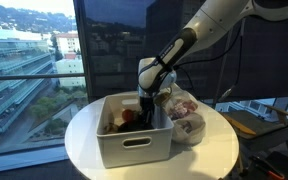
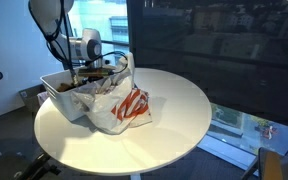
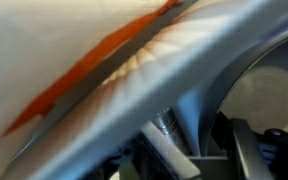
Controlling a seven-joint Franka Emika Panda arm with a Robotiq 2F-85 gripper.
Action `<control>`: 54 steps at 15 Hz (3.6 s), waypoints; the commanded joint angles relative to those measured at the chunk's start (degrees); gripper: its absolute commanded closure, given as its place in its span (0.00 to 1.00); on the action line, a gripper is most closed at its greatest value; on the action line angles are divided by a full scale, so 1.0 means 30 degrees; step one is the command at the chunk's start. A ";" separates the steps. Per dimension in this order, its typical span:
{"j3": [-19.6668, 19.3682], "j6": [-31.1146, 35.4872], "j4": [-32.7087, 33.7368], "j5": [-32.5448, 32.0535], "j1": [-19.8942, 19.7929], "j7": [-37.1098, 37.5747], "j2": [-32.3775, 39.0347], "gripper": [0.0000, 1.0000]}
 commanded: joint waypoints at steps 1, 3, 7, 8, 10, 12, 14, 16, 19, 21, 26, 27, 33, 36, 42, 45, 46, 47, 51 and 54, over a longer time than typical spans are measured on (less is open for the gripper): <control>-0.0051 -0.0316 0.0585 -0.0377 0.0239 0.0610 0.0046 0.66; 0.0242 -0.0496 0.0618 0.0057 0.0064 0.0565 -0.0159 0.82; 0.0968 -0.1568 0.1068 0.1559 -0.0590 0.0348 -0.0298 0.95; 0.1097 -0.1978 0.1215 0.2053 -0.0778 0.0334 -0.0321 0.96; 0.1251 -0.2840 0.1540 0.2974 -0.1096 0.0303 -0.0333 0.91; 0.1413 -0.3705 0.1809 0.3896 -0.1431 0.0204 -0.0303 0.89; 0.1450 -0.4204 0.1940 0.4521 -0.1617 0.0198 -0.0398 0.88; 0.1452 -0.4430 0.1963 0.4917 -0.1684 0.0238 -0.0635 0.89; 0.1473 -0.4457 0.1954 0.5266 -0.1679 0.0219 -0.1042 0.90; 0.1459 -0.4319 0.1849 0.5329 -0.1591 0.0252 -0.1420 0.90; 0.1433 -0.4306 0.1329 0.5227 -0.1421 0.0413 -0.2633 0.89; 0.1469 -0.4418 0.1245 0.5313 -0.1419 0.0458 -0.2894 0.90; 0.1822 -0.6291 0.0760 0.6426 -0.1532 0.0328 -0.4811 0.90; 0.1693 -0.6852 0.0281 0.7161 -0.1566 0.0410 -0.6019 0.89; 0.1101 -0.6469 -0.2033 0.8725 -0.2095 0.0065 -0.9301 0.88; 0.0568 -0.6160 -0.3916 1.0040 -0.2389 -0.0116 -1.1613 0.90; 0.0325 -0.6008 -0.4469 1.0343 -0.2429 -0.0125 -1.2303 0.90; 0.0021 -0.5833 -0.5095 1.0665 -0.2501 -0.0135 -1.3047 0.90; -0.1467 -0.5598 -0.6979 1.1672 -0.2733 -0.0383 -1.4996 0.89; -0.2697 -0.5625 -0.7769 1.2309 -0.3012 -0.0831 -1.5147 0.89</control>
